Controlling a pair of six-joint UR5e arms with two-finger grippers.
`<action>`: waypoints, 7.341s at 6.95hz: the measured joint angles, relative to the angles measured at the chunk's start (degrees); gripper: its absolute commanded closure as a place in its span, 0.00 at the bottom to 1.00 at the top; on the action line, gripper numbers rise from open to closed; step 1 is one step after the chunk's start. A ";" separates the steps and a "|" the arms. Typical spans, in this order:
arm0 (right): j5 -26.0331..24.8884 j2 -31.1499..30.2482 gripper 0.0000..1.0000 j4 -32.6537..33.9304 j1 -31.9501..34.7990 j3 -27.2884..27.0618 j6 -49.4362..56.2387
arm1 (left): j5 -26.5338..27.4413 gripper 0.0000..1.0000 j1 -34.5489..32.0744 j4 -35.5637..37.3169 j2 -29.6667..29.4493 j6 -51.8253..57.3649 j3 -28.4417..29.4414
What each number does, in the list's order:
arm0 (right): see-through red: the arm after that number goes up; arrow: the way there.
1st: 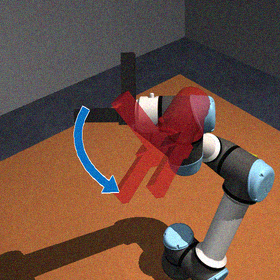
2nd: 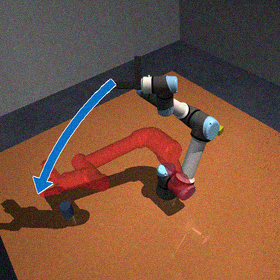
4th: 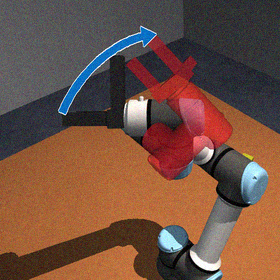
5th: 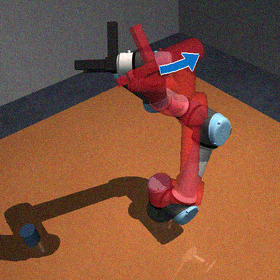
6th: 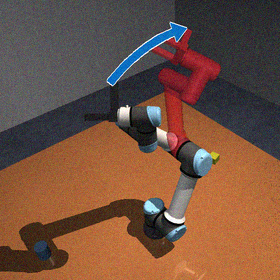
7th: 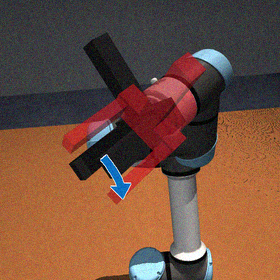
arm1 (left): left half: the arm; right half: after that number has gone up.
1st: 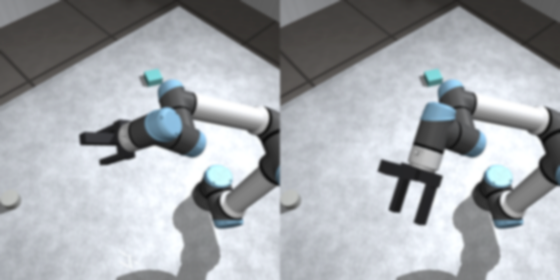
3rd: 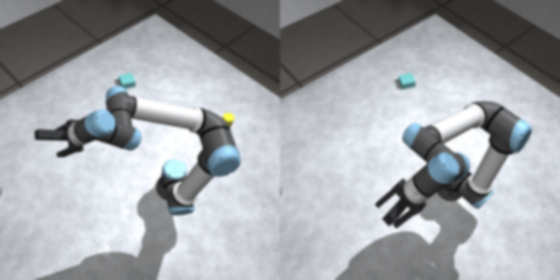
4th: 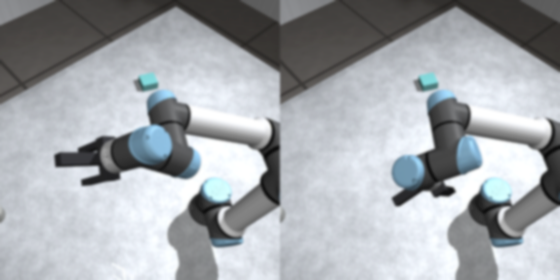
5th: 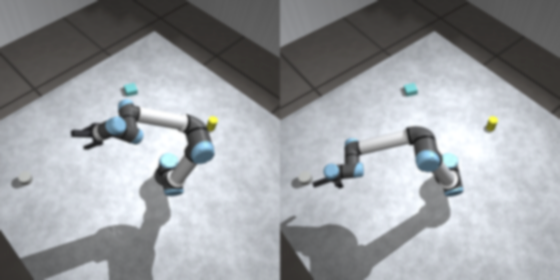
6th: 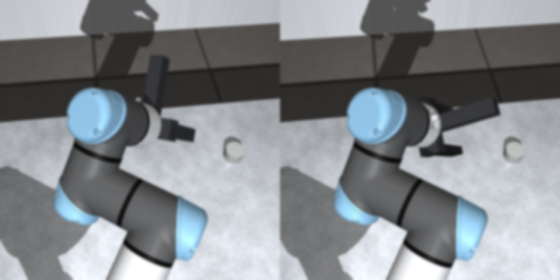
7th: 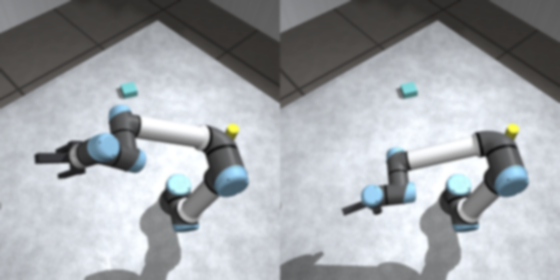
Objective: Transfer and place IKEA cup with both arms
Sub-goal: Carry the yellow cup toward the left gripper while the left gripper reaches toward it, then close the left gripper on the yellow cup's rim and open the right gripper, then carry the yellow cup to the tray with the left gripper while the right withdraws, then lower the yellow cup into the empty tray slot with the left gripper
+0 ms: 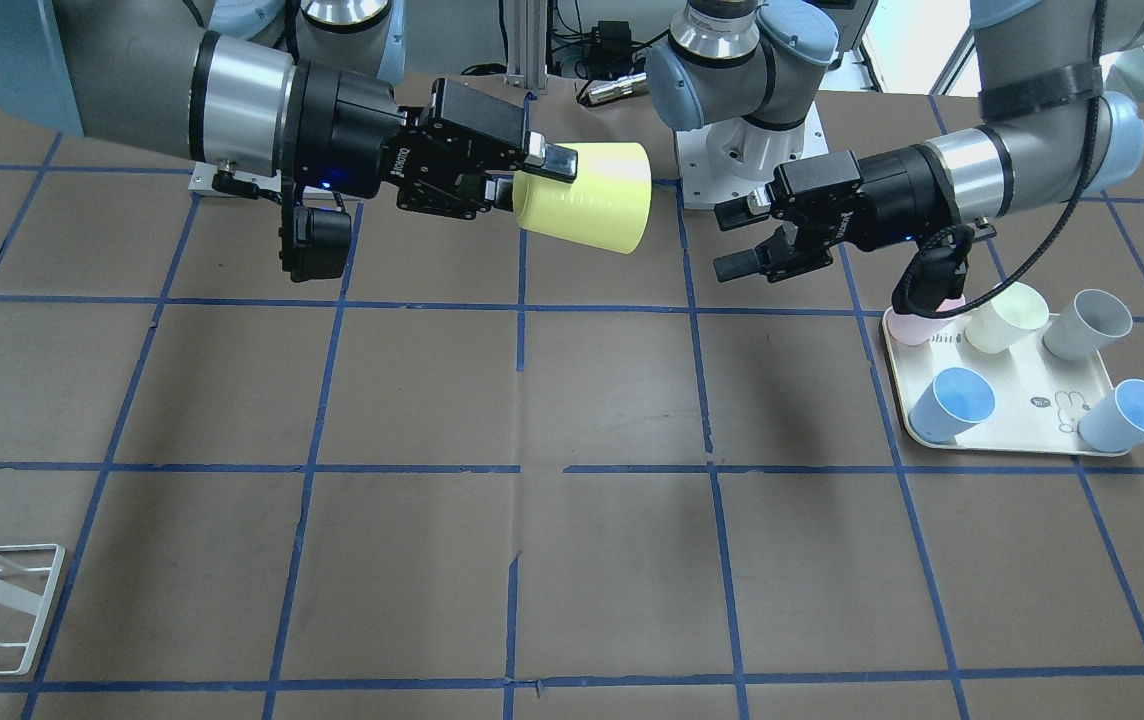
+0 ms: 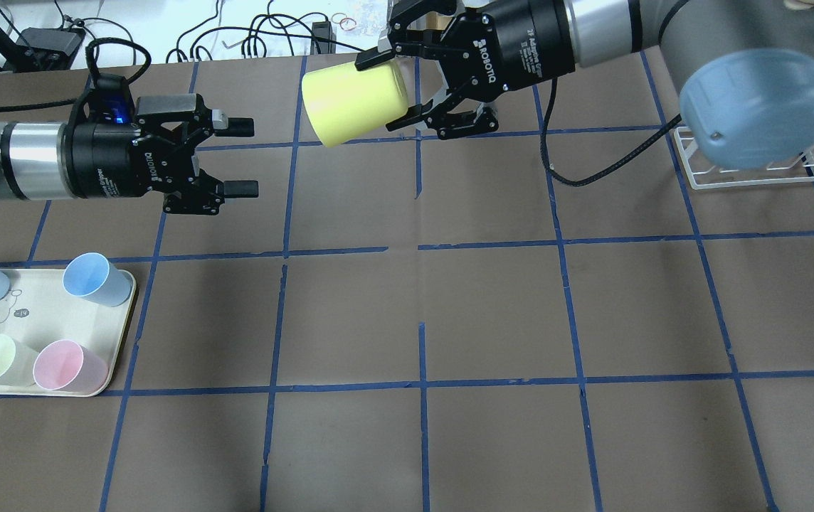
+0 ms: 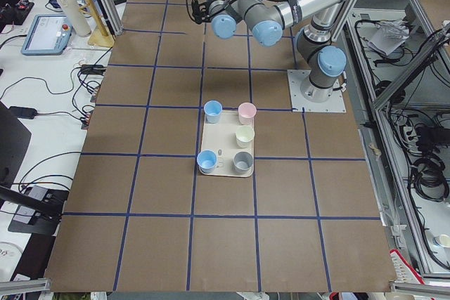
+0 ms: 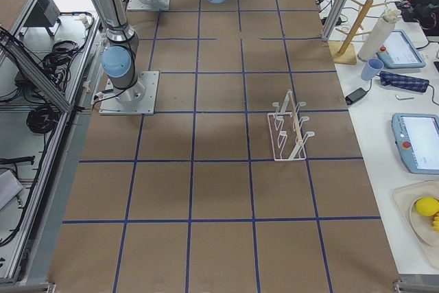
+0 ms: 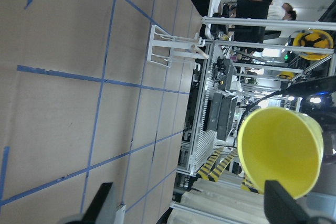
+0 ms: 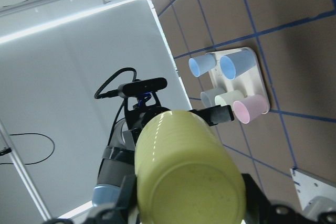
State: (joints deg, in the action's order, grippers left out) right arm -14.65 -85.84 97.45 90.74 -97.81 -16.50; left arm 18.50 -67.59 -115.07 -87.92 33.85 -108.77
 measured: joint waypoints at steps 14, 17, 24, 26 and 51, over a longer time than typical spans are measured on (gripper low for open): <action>11.50 4.06 1.00 -0.48 1.19 -4.48 -2.34 | -11.02 0.82 -8.00 -0.39 -0.21 0.12 -1.39; 11.49 4.09 0.99 -0.42 1.20 -4.45 -3.69 | -10.87 1.00 -7.94 -0.40 0.47 0.00 -1.22; 11.01 3.91 0.00 0.53 -2.61 -3.48 -8.21 | -9.23 1.00 -7.71 -0.42 0.99 -2.19 1.39; 7.85 3.27 0.00 0.83 -10.08 -3.30 -9.40 | -2.49 1.00 -5.85 -0.41 1.21 -2.45 2.19; -74.06 -13.47 0.00 -6.43 -2.68 -1.32 11.45 | 74.19 1.00 20.05 36.62 -31.40 22.01 21.28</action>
State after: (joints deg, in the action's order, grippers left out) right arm -88.71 -99.31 91.02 88.06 -99.14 -5.05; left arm 92.69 -47.53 -78.46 -119.33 55.85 -87.49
